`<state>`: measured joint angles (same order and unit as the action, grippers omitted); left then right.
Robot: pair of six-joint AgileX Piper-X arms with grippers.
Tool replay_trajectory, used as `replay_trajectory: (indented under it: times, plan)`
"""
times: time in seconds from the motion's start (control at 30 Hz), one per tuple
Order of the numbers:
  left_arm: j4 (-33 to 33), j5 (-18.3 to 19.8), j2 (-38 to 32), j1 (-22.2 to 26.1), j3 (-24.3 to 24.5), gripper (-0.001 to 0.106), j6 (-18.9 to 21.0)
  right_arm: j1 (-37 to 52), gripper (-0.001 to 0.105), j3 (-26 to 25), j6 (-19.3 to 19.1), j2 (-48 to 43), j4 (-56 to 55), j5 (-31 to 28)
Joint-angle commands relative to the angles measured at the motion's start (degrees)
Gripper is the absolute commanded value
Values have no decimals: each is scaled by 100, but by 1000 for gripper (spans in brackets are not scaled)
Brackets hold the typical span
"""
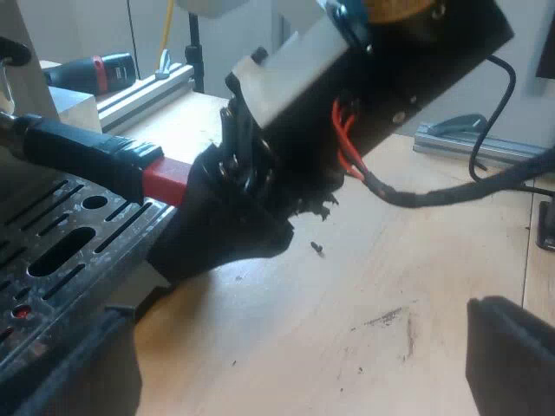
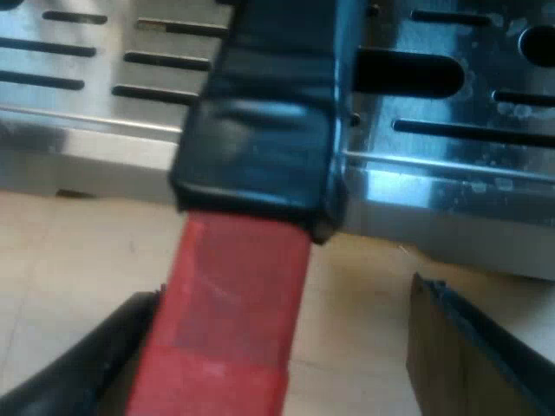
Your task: Grind coffee beans and then tamp
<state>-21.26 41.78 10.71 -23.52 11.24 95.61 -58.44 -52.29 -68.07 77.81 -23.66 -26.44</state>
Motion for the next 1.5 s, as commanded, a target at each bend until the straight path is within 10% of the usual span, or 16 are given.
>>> replay_trajectory:
  times: [0.03,0.9,1.27,1.5]
  plan:
    - [97,51,19,-26,20,78,45,27,61,19,-122,4,125,-41]
    - [97,51,19,-26,20,78,45,27,60,17,-716,121,716,-187]
    - [97,51,19,-26,20,78,45,27,0,17,-716,121,716,-187]
    - [97,51,19,-26,20,78,45,16,0,17,-716,121,687,-187]
